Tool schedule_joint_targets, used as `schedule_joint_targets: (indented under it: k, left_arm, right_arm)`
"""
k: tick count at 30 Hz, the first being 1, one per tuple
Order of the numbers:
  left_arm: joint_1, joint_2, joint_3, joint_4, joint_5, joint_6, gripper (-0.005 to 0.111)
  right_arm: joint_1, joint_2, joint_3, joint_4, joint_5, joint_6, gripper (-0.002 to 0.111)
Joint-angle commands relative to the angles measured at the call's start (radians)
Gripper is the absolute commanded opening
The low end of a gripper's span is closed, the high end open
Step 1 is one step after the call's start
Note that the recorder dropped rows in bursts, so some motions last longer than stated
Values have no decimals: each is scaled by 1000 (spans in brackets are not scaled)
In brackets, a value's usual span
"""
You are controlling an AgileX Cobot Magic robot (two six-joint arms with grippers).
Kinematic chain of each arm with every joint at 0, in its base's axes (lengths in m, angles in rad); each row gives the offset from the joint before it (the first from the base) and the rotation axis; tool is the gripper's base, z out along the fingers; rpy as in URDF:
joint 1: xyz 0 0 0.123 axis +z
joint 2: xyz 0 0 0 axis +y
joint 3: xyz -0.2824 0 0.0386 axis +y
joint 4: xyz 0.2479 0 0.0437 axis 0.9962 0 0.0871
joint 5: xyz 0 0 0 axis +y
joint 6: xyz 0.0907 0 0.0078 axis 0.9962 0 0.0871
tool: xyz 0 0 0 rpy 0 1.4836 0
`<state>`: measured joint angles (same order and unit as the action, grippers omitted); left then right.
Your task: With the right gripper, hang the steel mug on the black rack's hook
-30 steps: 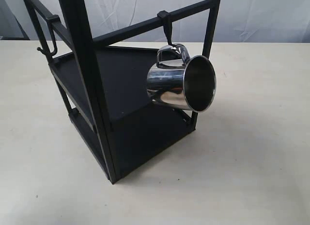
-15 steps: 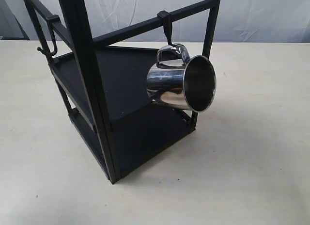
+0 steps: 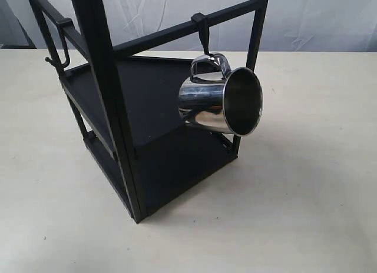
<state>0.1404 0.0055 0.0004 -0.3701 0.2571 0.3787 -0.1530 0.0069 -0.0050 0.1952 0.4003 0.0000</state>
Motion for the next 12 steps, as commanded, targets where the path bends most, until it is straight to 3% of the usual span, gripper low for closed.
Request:
schedule_joint_targets:
  k: [1,12]
  left_arm:
    - [-4,-6,0,-18,-16,1,2]
    - [-4,-6,0,-18,-16,1,2]
  right_arm:
    - [-7,-7,5,-4,-11,0,0]
    - [-7,-7,5,-4,-14,0,0]
